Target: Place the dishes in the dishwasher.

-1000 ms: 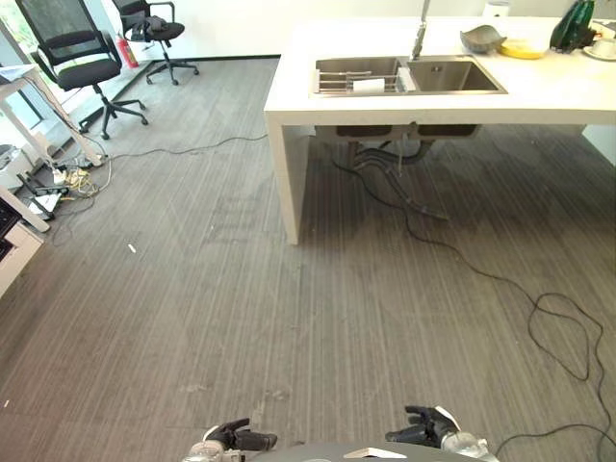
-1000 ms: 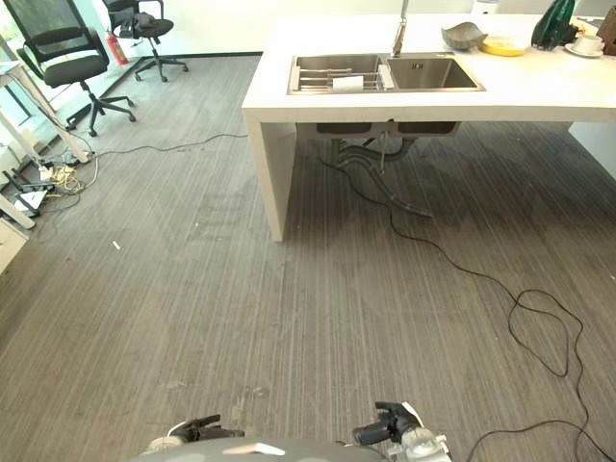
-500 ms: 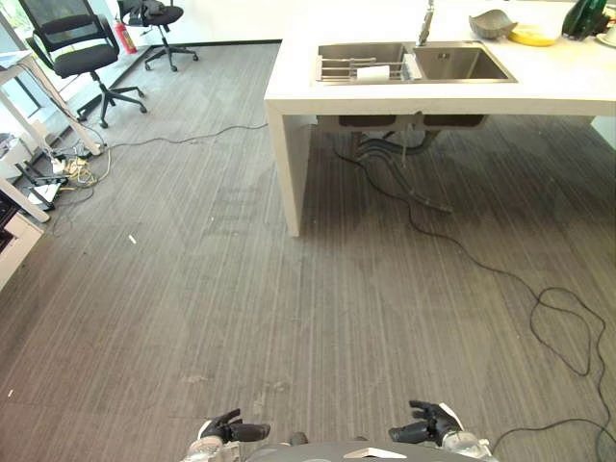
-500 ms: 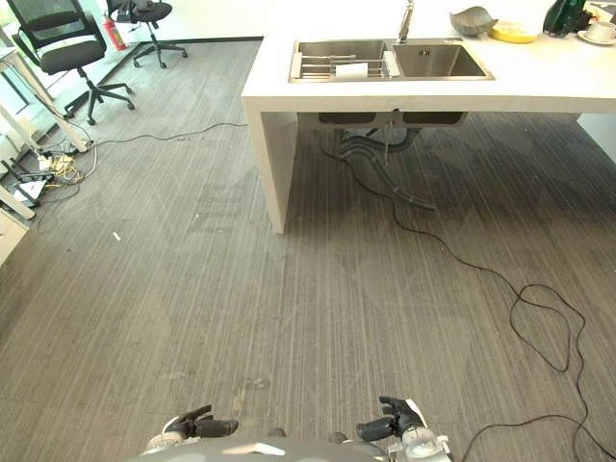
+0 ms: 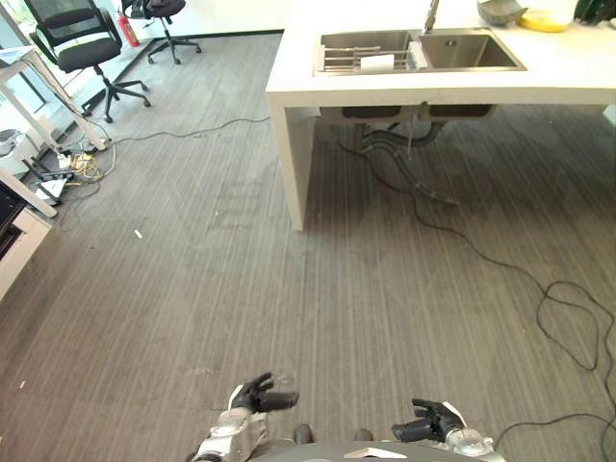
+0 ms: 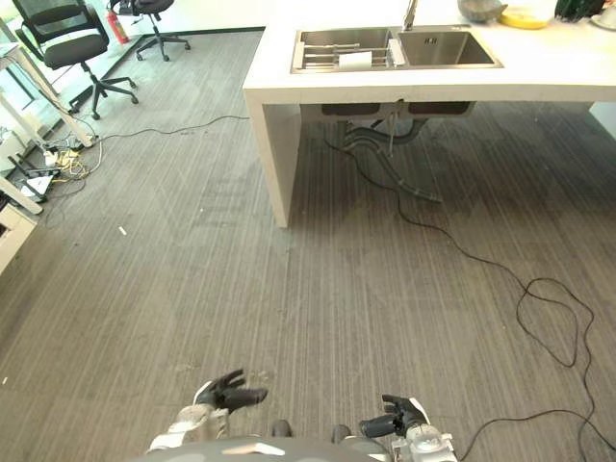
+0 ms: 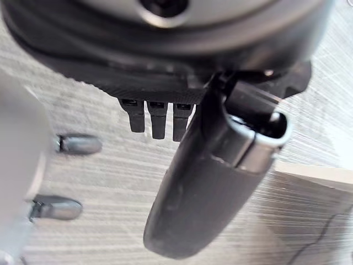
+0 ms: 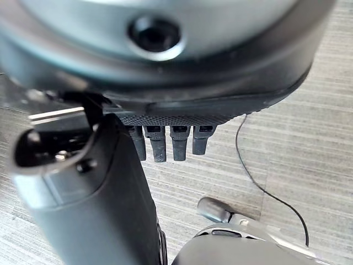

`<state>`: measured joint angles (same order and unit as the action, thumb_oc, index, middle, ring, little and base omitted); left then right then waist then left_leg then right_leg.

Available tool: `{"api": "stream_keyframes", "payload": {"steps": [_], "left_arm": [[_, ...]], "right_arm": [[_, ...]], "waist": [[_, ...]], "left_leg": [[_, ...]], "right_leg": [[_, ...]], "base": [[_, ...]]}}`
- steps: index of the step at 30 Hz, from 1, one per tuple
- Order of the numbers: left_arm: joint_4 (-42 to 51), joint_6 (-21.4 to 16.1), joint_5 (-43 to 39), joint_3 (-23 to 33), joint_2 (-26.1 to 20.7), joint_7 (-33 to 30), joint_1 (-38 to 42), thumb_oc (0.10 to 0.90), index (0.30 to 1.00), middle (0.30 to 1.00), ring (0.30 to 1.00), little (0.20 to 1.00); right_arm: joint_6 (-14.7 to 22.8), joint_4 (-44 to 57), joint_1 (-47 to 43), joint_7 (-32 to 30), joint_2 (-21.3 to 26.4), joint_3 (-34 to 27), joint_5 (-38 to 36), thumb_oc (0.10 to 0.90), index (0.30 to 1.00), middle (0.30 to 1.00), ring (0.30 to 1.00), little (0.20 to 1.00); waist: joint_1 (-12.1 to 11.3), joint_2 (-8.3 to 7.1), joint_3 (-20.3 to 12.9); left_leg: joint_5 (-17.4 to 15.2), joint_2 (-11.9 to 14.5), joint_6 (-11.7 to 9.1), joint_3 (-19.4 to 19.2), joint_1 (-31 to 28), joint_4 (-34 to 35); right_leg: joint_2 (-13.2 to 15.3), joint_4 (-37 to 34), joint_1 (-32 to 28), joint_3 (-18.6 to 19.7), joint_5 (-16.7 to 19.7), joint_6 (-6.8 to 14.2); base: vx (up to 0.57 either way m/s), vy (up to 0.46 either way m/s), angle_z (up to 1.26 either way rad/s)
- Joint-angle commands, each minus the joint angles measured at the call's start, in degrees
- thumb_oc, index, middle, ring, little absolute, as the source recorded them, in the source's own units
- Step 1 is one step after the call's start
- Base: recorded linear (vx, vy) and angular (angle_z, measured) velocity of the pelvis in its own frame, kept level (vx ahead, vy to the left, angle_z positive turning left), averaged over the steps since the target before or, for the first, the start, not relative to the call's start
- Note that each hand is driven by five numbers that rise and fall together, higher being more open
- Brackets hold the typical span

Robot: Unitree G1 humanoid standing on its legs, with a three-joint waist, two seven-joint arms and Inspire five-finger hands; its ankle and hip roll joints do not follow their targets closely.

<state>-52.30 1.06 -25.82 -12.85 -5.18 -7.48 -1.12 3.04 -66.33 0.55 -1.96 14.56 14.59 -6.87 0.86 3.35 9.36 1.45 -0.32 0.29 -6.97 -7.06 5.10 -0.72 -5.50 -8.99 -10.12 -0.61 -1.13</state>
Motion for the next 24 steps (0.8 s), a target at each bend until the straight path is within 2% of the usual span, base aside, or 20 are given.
{"api": "stream_keyframes", "payload": {"steps": [1,2,3,4,5,6,7,8,9,11,12,13,14,15,18,19,21,23,24], "left_arm": [[3.43,-1.93,-4.79,-3.36,2.98,-0.30,3.13,0.800,0.900,0.900,0.900,0.900],[6.42,-2.13,-5.82,-3.45,2.34,-0.36,2.48,0.800,0.900,0.900,0.900,0.900],[6.42,-2.13,-5.82,-3.45,2.34,-0.36,2.48,0.800,0.900,0.900,0.900,0.900],[8.85,-2.12,-6.76,-3.45,1.82,-0.64,1.88,0.800,0.900,0.900,0.900,0.900],[15.58,-2.73,-11.62,-3.83,0.76,-0.66,0.22,0.800,0.900,0.900,0.900,0.900],[15.62,-2.71,-11.64,-3.86,0.74,-0.68,0.19,0.800,0.900,0.900,0.900,0.900],[16.93,-2.76,-12.35,-4.14,0.55,-1.06,-0.12,0.800,0.900,0.900,0.900,0.900],[17.65,-2.69,-12.83,-4.44,0.22,-1.50,-0.07,0.800,0.900,0.900,0.900,0.900],[17.69,-2.36,-12.24,-4.31,0.07,-1.77,-0.11,0.800,0.900,0.900,0.900,0.900],[17.71,-2.34,-12.23,-4.32,0.06,-1.79,-0.13,0.800,0.900,0.900,0.900,0.900],[17.58,-2.01,-10.71,-3.71,0.16,-2.34,-1.31,0.800,0.900,0.900,0.900,0.900],[17.81,-1.97,-10.17,-3.19,0.56,-2.70,-3.08,0.800,0.900,0.900,0.900,0.900],[17.63,-2.19,-10.51,-2.34,0.57,-3.03,-3.67,0.800,0.900,0.900,0.900,0.900],[18.13,-2.41,-11.13,-1.94,0.44,-3.12,-4.18,0.800,0.900,0.900,0.900,0.900],[18.13,-2.41,-11.13,-1.93,0.44,-3.12,-4.18,0.800,0.900,0.900,0.900,0.900],[16.87,-4.00,-14.09,1.78,1.36,-5.32,-5.66,0.800,0.900,0.900,0.900,0.900],[17.90,-5.40,-13.10,3.29,0.79,-7.23,-4.31,0.800,0.900,0.900,0.900,0.900],[17.90,-5.40,-13.10,3.28,0.79,-7.23,-4.32,0.800,0.900,0.900,0.900,0.900],[13.90,-7.75,-3.29,8.20,-4.24,-9.29,2.39,0.800,0.900,0.900,0.900,0.900]], "right_arm": [[0.93,0.77,-1.95,0.18,3.16,-0.70,-1.08,0.800,0.900,0.900,0.900,0.900],[0.94,1.13,-2.11,0.37,3.48,-0.69,-1.12,0.800,0.900,0.900,0.900,0.900],[0.94,1.13,-2.11,0.37,3.48,-0.69,-1.12,0.800,0.900,0.900,0.900,0.900],[0.83,1.62,-2.13,0.62,3.85,-0.53,-1.03,0.800,0.900,0.900,0.900,0.900],[0.65,3.35,-0.89,1.35,5.19,-0.68,-0.93,0.800,0.900,0.900,0.900,0.900],[0.64,3.37,-0.86,1.35,5.19,-0.70,-0.93,0.800,0.900,0.900,0.900,0.900],[0.39,3.44,-0.70,1.33,5.52,-1.09,-1.20,0.800,0.900,0.900,0.900,0.900],[0.14,3.42,-1.03,1.04,5.75,-1.57,-1.56,0.800,0.900,0.900,0.900,0.900],[-0.02,3.18,-1.13,0.86,5.90,-1.98,-1.80,0.800,0.900,0.900,0.900,0.900],[-0.02,3.17,-1.12,0.87,5.89,-1.99,-1.81,0.800,0.900,0.900,0.900,0.900],[0.04,2.78,-0.72,0.82,5.83,-2.58,-2.01,0.800,0.900,0.900,0.900,0.900],[0.38,2.64,-0.07,0.93,5.90,-2.55,-1.77,0.800,0.900,0.900,0.900,0.900],[0.50,2.33,-0.05,0.88,5.90,-2.44,-1.51,0.800,0.900,0.900,0.900,0.900],[0.54,1.84,-0.28,0.72,5.81,-2.39,-1.24,0.800,0.900,0.900,0.900,0.900],[0.54,1.84,-0.29,0.72,5.80,-2.38,-1.24,0.800,0.900,0.900,0.900,0.900],[0.92,0.50,0.37,-0.43,3.53,-2.52,-0.35,0.800,0.900,0.900,0.900,0.900],[1.17,0.65,0.68,-0.96,1.80,-2.19,-0.67,0.800,0.900,0.900,0.900,0.900],[1.17,0.65,0.69,-0.96,1.80,-2.20,-0.67,0.800,0.900,0.900,0.900,0.900],[2.65,0.31,0.38,-1.33,-0.45,-1.09,-0.49,0.800,0.900,0.900,0.900,0.900]], "waist": [[0.75,0.77,0.36],[0.69,0.70,0.83],[0.69,0.70,0.83],[0.53,0.47,1.53],[-0.06,-0.13,3.94],[-0.02,-0.08,3.84],[-0.62,-0.28,4.88],[-0.81,0.15,5.39],[-1.07,0.43,5.52],[-1.10,0.34,5.58],[-1.85,1.07,5.29],[-3.52,1.67,4.79],[-4.26,1.81,4.66],[-4.84,1.34,4.49],[-4.83,1.32,4.51],[-6.08,0.26,2.21],[-6.73,-1.83,1.23],[-6.80,-1.80,1.19],[-7.10,-5.92,-0.54]], "left_leg": [[0.00,2.09,-5.06,-2.56,0.73,-2.10],[-1.01,2.44,-5.25,-2.61,2.22,-5.64],[-1.01,2.44,-5.25,-2.61,2.22,-5.64],[-1.80,2.71,-5.61,-2.58,4.38,-9.83],[2.85,4.32,-8.73,-3.34,11.65,-25.84],[2.79,4.40,-8.79,-3.23,11.89,-26.06],[4.78,4.48,-9.57,-3.32,14.05,-29.27],[6.31,5.54,-9.55,-4.35,15.54,-27.49],[6.39,6.25,-9.06,-5.89,17.04,-24.10],[6.29,6.14,-9.03,-5.96,16.87,-24.07],[5.98,6.52,-7.95,-8.53,19.70,-17.17],[10.01,7.08,-8.12,-10.48,21.94,-8.11],[11.49,7.98,-8.37,-11.36,23.39,-3.58],[12.33,8.11,-8.26,-10.74,23.40,-1.38],[12.33,8.09,-8.25,-10.73,23.38,-1.38],[16.00,8.91,-7.85,-12.32,21.88,-0.56],[14.83,7.56,-6.38,-12.69,20.03,-0.36],[14.83,7.62,-6.38,-12.74,20.06,-0.36],[10.18,3.47,-3.33,-13.17,16.18,-0.11]], "right_leg": [[3.26,1.01,1.86,-0.05,-0.99,6.46],[3.47,1.39,2.16,0.19,-1.13,6.31],[3.47,1.39,2.16,0.19,-1.13,6.31],[3.68,1.67,2.35,0.46,-1.42,5.99],[4.05,1.46,1.57,0.42,-2.00,4.71],[3.97,1.48,1.68,0.35,-2.00,4.67],[4.45,1.05,0.78,-0.19,-2.28,4.56],[4.26,0.73,0.31,-0.92,-2.72,4.62],[4.11,0.50,-0.34,-1.31,-3.24,4.84],[4.23,0.50,-0.48,-1.29,-3.36,4.91],[3.24,0.50,-1.56,-1.66,-4.52,5.37],[2.10,0.50,-3.56,-0.84,-6.56,5.93],[1.66,0.50,-4.69,-0.33,-7.55,6.13],[1.67,0.50,-5.61,-0.12,-7.94,6.34],[1.69,0.50,-5.64,-0.13,-7.96,6.34],[-0.15,0.82,-10.07,2.14,-9.88,6.20],[1.41,5.09,-10.11,2.28,-10.51,6.98],[1.38,5.10,-10.04,2.35,-10.48,6.97],[3.70,18.61,-5.81,2.97,-1.49,11.85]], "base": [[0.00,-0.046,-0.01],[0.00,-0.045,-0.03],[-0.02,-0.056,-0.10],[0.00,-0.171,-0.07],[0.00,-0.173,-0.13],[0.03,-0.179,-0.10],[0.06,-0.040,-0.04],[0.13,-0.027,0.05],[0.12,0.012,0.19],[0.14,0.023,0.18],[0.48,0.094,0.42],[0.62,0.131,0.46],[0.54,0.109,0.22],[0.26,0.045,-0.05],[0.23,0.026,-0.26],[0.69,0.092,-0.50],[0.55,0.101,-0.59],[0.30,0.102,-0.38],[0.46,0.159,-0.14]]}}
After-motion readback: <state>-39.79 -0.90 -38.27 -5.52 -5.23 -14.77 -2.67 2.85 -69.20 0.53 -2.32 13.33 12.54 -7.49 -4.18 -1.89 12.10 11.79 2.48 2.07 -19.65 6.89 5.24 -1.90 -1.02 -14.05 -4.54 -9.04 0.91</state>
